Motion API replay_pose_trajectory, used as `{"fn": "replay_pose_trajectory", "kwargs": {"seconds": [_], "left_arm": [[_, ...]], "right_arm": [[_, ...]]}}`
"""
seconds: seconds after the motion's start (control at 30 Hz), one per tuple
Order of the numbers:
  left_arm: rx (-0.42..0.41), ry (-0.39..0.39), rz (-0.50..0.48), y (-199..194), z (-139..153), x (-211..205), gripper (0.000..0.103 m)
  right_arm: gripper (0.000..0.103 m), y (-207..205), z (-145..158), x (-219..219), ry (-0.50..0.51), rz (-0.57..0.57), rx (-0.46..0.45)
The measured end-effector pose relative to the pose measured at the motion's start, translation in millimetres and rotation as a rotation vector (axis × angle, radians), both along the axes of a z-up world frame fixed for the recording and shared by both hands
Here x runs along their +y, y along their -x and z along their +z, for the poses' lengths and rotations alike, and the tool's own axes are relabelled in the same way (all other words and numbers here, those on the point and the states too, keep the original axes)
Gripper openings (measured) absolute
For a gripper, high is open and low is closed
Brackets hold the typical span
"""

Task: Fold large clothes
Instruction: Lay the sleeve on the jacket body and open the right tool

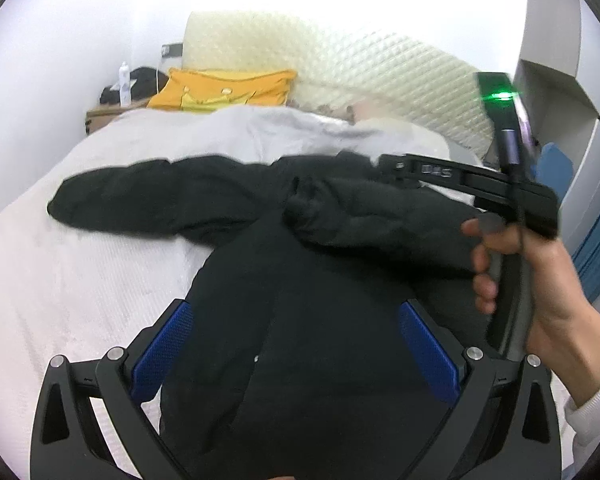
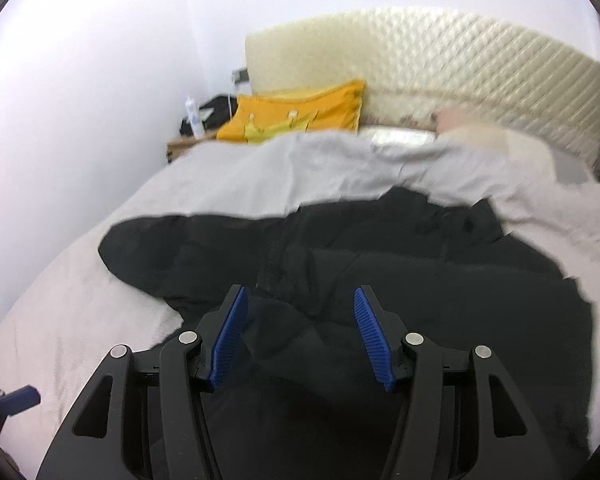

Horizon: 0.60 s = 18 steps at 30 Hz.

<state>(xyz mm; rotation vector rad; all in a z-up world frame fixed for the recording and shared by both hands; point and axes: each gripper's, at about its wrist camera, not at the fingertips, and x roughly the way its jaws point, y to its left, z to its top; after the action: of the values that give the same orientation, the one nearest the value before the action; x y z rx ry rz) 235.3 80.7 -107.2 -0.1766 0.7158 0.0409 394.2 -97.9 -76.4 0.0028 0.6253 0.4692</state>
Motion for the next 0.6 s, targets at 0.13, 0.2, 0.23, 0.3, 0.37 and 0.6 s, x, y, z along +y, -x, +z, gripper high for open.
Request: {"fn": "replay_pose_trajectory", "kwargs": {"seconds": [0.13,0.2,0.23,0.3,0.37,0.6], "left_arm": [[-0.028,-0.02,-0.013,13.0,22.8,-9.4,0.103],[-0.047,-0.035,-0.022,21.4,34.0,-16.2,0.103],[-0.055,-0.04,-0.024,24.0,37.6,-18.5,0.103],[-0.07,-0.049,-0.033,30.7,44.8,-25.5,0.103],[-0.079,-0.054,-0.043,35.1,48.0,-32.0,0.103],[-0.103,-0.07,-0.098,53.3,44.4,-54.9,0.103]], "right_arm": [[0.054,34.0,38.4,-25.4,-0.013,-0.036,-0.058],[0.054,55.4,56.7,-39.0,-0.005,-0.061,-0.091],[0.054,62.7,61.9,-43.6,0.0,-0.069,-0.102],[0.054,80.0,72.1,-56.5,0.002,-0.092,-0.118],[0.054,97.5,78.8,-71.8,-0.017,-0.112,-0.123],[0.054,159.3,79.5,-112.2,0.001,-0.194,-0.157]]}}
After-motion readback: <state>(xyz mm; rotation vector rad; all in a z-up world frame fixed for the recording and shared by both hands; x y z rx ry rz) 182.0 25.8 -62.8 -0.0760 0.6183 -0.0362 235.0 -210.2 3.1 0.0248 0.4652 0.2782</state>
